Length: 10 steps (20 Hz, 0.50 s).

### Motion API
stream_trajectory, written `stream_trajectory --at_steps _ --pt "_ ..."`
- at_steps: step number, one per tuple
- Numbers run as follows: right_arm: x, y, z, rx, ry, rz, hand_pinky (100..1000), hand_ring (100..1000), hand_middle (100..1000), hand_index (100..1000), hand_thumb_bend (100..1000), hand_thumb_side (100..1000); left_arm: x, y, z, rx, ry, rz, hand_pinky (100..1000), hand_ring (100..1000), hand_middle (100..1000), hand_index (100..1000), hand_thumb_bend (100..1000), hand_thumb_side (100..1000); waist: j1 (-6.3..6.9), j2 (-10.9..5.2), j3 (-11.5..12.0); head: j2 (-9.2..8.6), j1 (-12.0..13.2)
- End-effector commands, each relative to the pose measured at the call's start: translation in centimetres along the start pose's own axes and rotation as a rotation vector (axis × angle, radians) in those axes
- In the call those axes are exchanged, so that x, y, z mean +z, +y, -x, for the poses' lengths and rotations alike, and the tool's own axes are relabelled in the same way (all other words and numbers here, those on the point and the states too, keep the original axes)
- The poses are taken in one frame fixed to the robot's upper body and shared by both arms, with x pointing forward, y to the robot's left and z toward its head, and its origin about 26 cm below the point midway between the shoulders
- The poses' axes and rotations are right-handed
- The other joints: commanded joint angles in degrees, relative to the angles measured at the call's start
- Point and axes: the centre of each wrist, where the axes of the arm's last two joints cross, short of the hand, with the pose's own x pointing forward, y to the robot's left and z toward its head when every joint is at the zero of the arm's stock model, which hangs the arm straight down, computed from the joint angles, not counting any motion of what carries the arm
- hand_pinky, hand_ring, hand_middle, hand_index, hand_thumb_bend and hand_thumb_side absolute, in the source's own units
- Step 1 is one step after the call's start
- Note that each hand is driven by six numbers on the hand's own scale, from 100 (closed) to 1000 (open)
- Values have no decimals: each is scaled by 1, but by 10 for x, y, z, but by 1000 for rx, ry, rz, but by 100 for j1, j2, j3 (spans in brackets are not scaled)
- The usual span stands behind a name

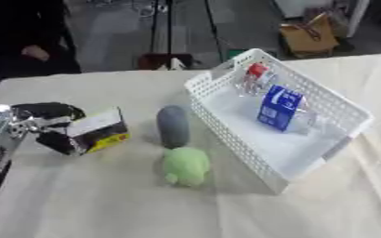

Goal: Pick up objects on the table and place them in the box.

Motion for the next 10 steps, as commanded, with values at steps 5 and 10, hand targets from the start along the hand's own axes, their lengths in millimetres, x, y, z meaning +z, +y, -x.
stream_trajectory --at_steps 5,10 --pt "-8 -1 -4 -9 -36 14 751 743 683 801 100 1000 29 44 6 -58 -2 -98 862 878 822 626 100 642 7 -177 30 20 -58" --pt "-7 0 -5 -10 -39 13 752 743 684 801 100 1000 39 61 5 -61 -9 -143 859 872 816 617 100 603 19 -213 42 36 -75"
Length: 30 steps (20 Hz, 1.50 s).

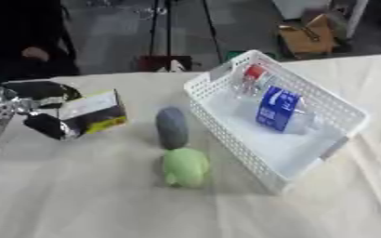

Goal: Pick up objects on the table and place them in the box.

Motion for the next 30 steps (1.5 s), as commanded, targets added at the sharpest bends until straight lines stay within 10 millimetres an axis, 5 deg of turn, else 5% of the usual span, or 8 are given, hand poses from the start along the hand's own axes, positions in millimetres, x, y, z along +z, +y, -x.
stream_trajectory --at_steps 1,19,30 --pt "-7 0 -4 -11 -35 12 752 743 684 801 100 1000 18 29 7 -38 24 -58 859 871 815 616 100 601 -2 -150 10 30 -16" --pt "-4 3 -9 -38 -37 0 752 745 685 801 100 1000 18 110 -38 -71 -155 -260 839 838 801 588 100 566 82 -244 -190 42 116" --pt "-5 8 -14 -72 -40 -2 752 745 685 801 100 1000 -5 131 -67 -77 -265 -330 817 814 788 566 100 575 168 -220 -363 -40 212"
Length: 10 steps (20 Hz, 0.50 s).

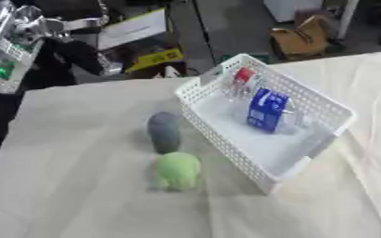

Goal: Pick up objects on the table and place them in the box.

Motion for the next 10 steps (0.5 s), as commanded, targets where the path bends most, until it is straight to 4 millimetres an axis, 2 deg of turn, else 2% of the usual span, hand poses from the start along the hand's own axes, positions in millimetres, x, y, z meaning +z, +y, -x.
stream_trajectory --at_steps 1,10 --pt "-9 2 -6 -27 -30 18 752 745 685 801 100 1000 -6 13 -3 -19 -28 -48 816 813 789 565 100 574 -15 -118 -21 -43 51" --pt "-13 9 -13 -71 -40 26 753 745 686 801 100 1000 -36 0 -2 30 -139 -83 806 794 790 560 100 609 71 -15 -278 -203 182"
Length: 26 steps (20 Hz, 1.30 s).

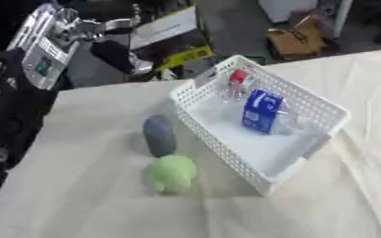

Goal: Pick up objects on the table and place them in the box.

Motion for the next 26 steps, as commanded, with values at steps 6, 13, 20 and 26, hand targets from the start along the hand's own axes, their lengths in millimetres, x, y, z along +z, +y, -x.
stream_trajectory --at_steps 6,13,20,26 --pt "-10 4 -9 -47 -28 25 752 745 685 801 100 1000 -15 3 1 -24 -79 -56 794 787 788 555 100 605 42 -26 -117 -169 101" --pt "-12 8 -12 -73 -34 32 752 746 685 801 100 1000 -34 -17 3 25 -141 -45 790 773 789 562 100 659 89 28 -221 -233 170" --pt "-13 11 -16 -94 -35 37 752 746 685 801 100 1000 -46 -29 3 62 -235 -91 783 762 792 567 100 732 145 70 -329 -241 264" --pt "-15 14 -18 -111 -39 48 755 746 685 800 100 1000 -49 -38 7 87 -268 -125 781 758 791 567 100 748 196 121 -497 -281 354"
